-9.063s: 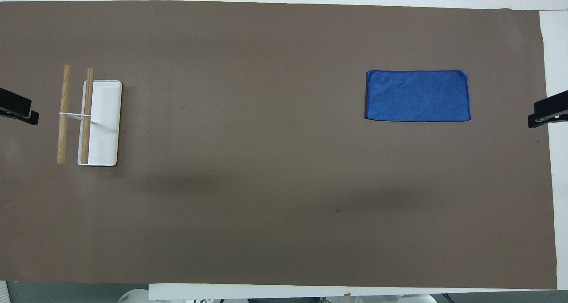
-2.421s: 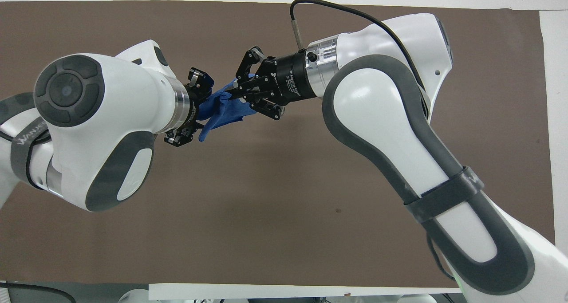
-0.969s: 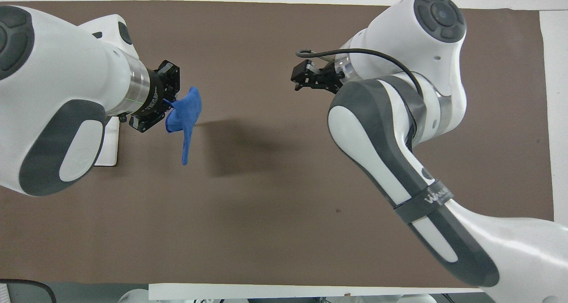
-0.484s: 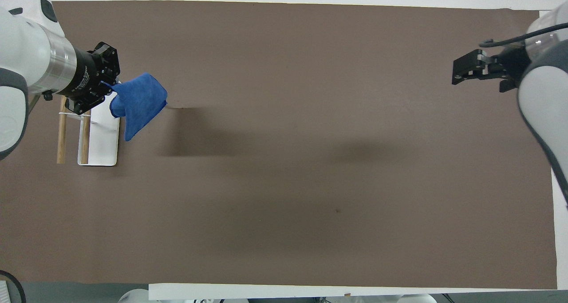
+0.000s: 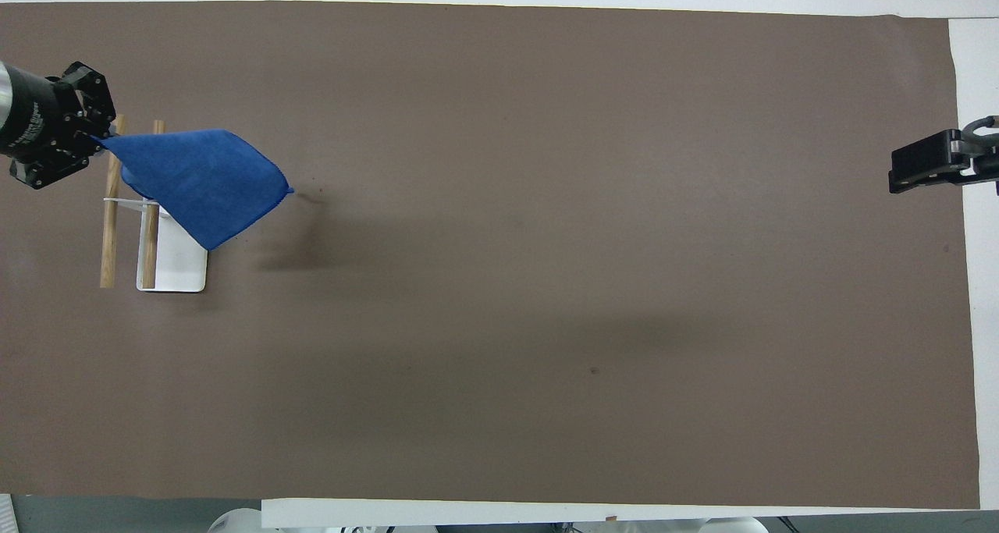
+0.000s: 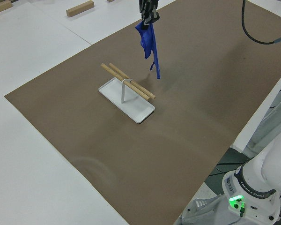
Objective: Right arm passes towel to left arm to hang
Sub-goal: 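Carry the towel with the left gripper over the wooden rack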
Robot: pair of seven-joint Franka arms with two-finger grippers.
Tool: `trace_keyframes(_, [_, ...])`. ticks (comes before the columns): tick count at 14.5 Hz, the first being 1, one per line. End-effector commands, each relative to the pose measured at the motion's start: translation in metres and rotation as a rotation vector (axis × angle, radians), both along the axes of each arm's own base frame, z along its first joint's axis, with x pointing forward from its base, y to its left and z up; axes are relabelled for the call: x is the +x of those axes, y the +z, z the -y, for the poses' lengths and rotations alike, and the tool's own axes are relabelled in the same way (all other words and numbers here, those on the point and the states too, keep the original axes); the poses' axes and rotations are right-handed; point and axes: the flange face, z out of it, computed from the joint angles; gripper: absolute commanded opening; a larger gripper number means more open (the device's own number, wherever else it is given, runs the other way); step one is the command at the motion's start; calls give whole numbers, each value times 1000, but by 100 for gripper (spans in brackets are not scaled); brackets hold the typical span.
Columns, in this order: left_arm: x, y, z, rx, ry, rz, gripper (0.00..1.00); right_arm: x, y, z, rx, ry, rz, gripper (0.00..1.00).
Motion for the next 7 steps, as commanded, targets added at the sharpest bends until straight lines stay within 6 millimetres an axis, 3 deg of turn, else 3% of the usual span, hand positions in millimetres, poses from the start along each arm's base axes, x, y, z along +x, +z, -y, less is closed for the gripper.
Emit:
trace_keyframes(1, [0, -11, -42, 20, -25, 1, 2, 2, -4, 13, 32, 23, -35, 100])
trace_keyframes(5, [-5, -30, -109, 75, -17, 68, 2, -11, -13, 37, 36, -24, -81, 100])
trace_keyframes(7, [-6, -40, -128, 87, -60, 80, 2, -13, -12, 32, 32, -31, -81, 100])
